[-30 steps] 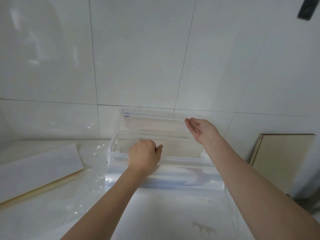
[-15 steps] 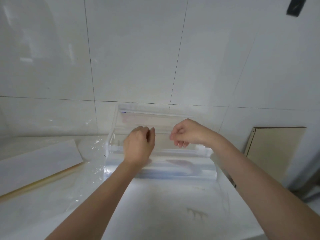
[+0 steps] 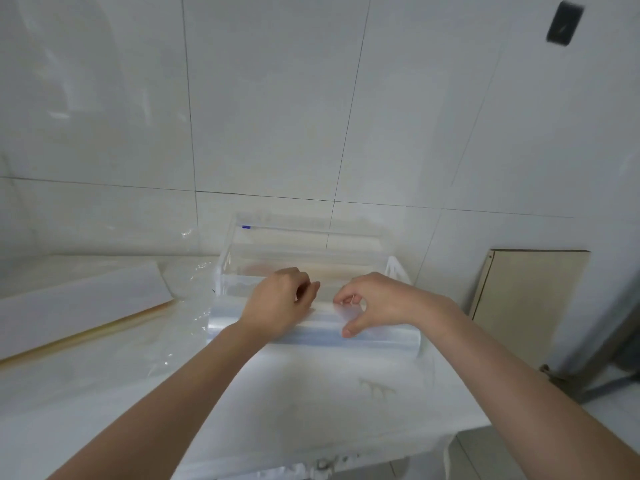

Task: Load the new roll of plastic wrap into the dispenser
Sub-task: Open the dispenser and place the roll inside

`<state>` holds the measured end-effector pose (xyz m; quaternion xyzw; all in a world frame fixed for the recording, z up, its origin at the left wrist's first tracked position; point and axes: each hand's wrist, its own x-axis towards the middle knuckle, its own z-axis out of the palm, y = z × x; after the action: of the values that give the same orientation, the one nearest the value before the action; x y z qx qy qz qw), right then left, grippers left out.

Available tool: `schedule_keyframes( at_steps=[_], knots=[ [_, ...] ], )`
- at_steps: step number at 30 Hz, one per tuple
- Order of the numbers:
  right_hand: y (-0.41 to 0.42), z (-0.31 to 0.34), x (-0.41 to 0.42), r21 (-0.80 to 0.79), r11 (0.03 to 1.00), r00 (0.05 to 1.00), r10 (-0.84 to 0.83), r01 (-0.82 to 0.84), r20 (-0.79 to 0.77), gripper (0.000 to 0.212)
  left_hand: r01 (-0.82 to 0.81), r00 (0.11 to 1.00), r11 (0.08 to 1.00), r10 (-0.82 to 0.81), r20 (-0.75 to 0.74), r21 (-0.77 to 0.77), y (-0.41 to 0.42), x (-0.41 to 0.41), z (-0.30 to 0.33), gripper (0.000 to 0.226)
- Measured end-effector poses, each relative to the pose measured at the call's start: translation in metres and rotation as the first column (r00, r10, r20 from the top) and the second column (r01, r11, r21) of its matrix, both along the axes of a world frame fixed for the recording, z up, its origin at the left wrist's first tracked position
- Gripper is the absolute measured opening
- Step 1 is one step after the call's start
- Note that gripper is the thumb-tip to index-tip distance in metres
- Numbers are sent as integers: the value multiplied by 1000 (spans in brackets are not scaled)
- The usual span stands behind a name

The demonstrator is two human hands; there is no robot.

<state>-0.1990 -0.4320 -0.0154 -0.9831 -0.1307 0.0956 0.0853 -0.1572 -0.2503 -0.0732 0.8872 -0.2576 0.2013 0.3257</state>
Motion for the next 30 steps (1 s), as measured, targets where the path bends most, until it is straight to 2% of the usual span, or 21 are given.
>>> schedule_keyframes(
  at_steps=[4,6,12,16,19,21,23,25,27,30],
  knots=[
    [-2,-5,-7,-69,998,1000,1,-3,-30,77,207,977,976,-202,-66,74,17,-8,3,23],
    [-2,-7,-9,-81,997,999,-6,3,-40,80,249,965,957,-233,-118,149,23,-12,4,32],
    [1,-9,-17,-72,997,999,-25,23,-35,81,282,931,893,-165,-327,352,36,-16,13,64],
    [1,-11,-24,-52,998,999,-25,24,-21,85,243,929,856,-70,-363,456,48,-14,13,81],
    [2,-14,-25,-46,998,999,-35,35,-15,84,220,933,834,-29,-358,507,54,-15,12,86],
    [5,-14,-25,-60,997,998,-55,53,-26,84,220,928,870,-48,-369,441,55,-18,13,80],
    [8,-14,-22,-88,994,997,-64,60,-44,83,144,938,957,-51,-343,252,57,-19,19,63],
    [11,-12,-18,-110,993,996,-59,51,-66,81,-45,974,995,64,-218,93,61,-14,27,43],
    [13,-11,-14,-125,991,995,-48,37,-84,79,-261,956,965,261,-131,20,66,-2,35,34],
    [17,-9,-10,-75,997,992,-36,27,-124,84,-479,857,874,485,-175,80,73,17,42,36]
  ],
)
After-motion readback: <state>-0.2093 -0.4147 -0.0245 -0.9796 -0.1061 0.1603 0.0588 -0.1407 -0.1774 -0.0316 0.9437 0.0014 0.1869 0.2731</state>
